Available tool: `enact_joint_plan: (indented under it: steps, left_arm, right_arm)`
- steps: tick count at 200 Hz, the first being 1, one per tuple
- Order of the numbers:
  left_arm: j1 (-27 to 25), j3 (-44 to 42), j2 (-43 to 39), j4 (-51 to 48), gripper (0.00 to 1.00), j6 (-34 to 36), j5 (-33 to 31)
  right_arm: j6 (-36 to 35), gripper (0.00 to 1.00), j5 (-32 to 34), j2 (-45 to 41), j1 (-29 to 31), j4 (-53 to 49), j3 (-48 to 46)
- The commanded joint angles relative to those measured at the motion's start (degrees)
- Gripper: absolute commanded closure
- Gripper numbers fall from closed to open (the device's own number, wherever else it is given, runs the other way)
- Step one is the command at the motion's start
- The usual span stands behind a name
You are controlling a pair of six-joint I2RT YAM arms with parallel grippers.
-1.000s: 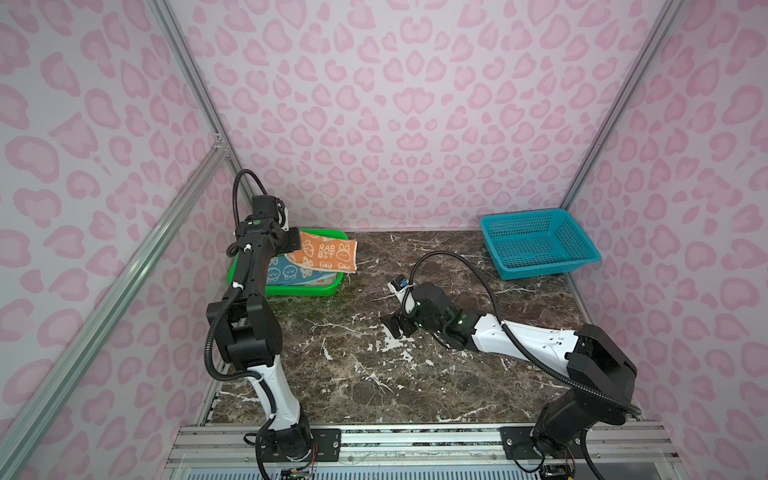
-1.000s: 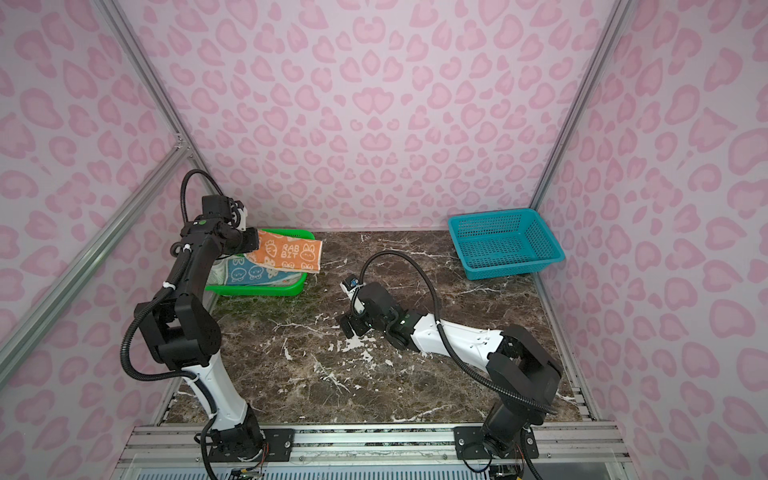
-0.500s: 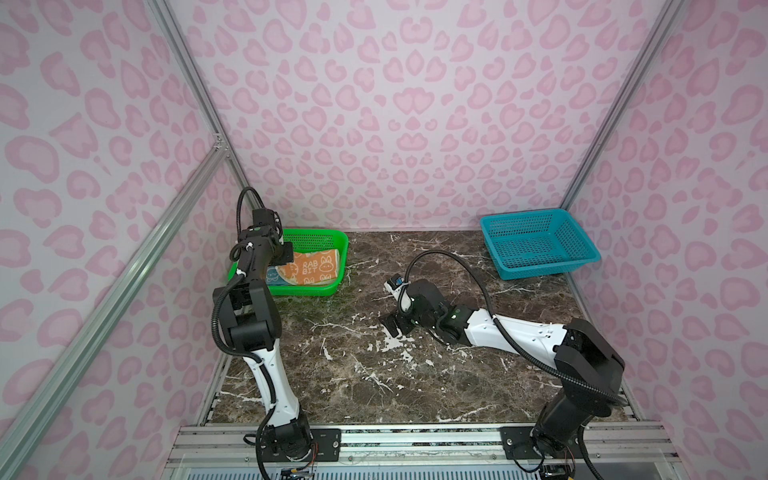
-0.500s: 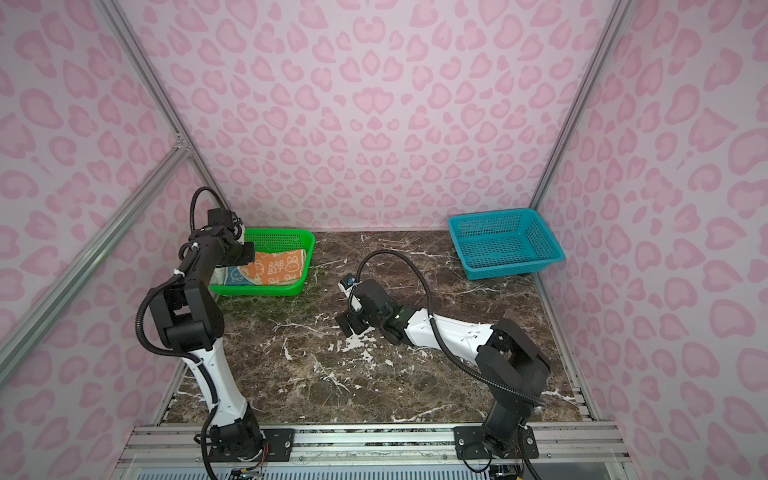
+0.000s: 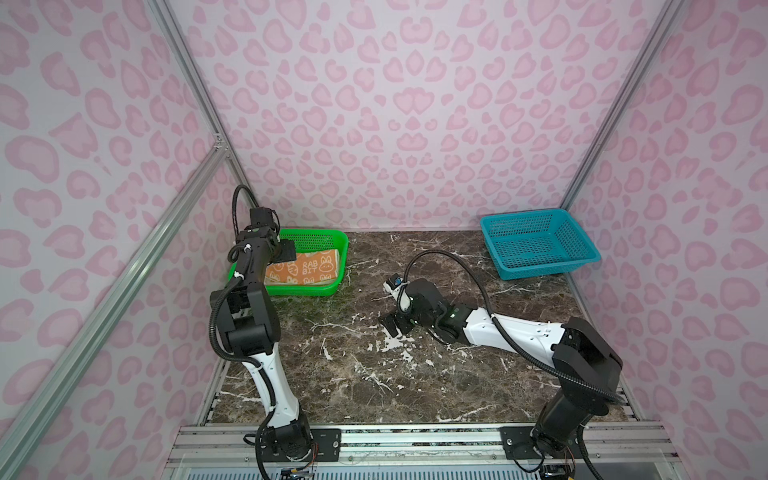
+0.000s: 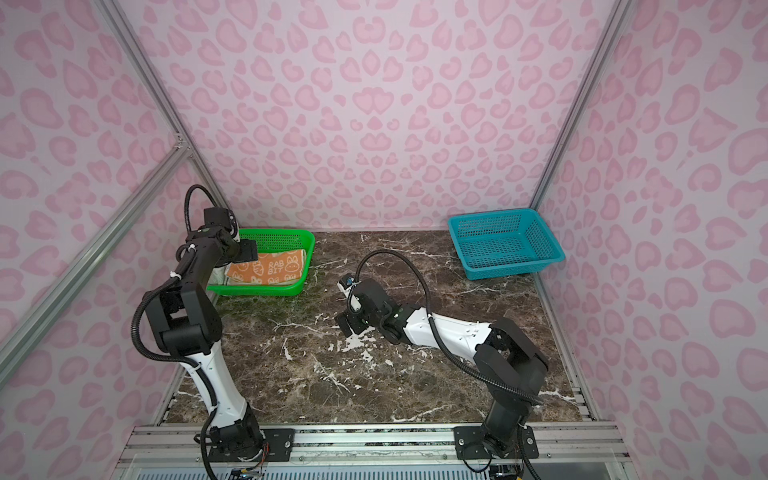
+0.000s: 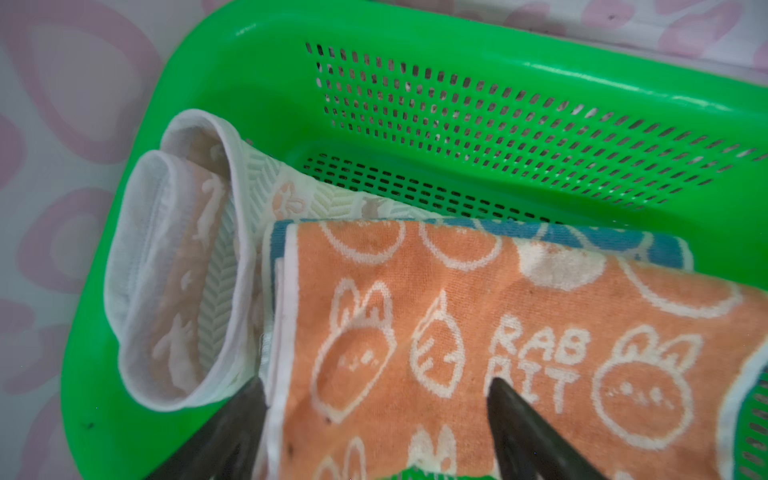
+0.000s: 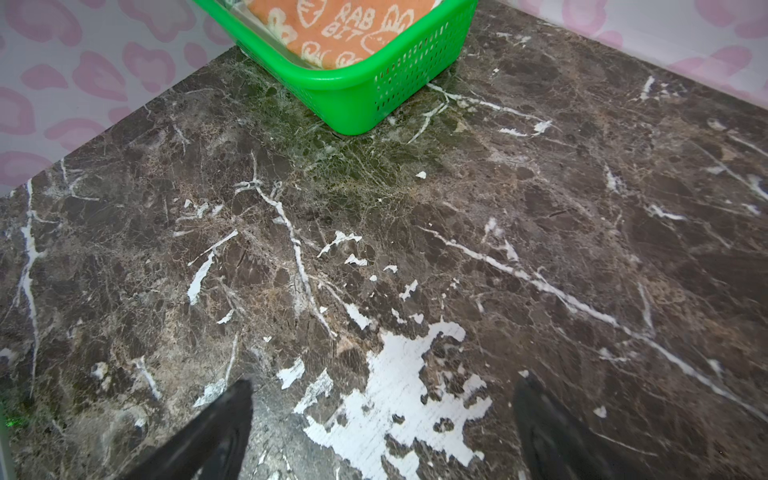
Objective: Fold and stack the towels
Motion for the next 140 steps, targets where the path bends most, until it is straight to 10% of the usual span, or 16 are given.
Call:
enact_joint_plan:
  steps: [1,83,140]
  left_arm:
    - [0.1,-1.4,-5.9,3.8,0.0,-1.3,1.8]
    - [-1.6,-23.4,-25.8,13.2,0.03,-8.0,8.5]
    - [-10.7,-42.8,-43.9,23.9,0.03,-9.6,2.0]
  right_arm:
    - [-0.2,0.02,-0.2,-0.4,0.0,0.5,-0.7]
    - [-0.4,0.02,0.1,-2.9,0.0,0.0,-1.7]
    - [-2.2,0.02,5.9,-10.1,-2.8,-2.3,-5.7]
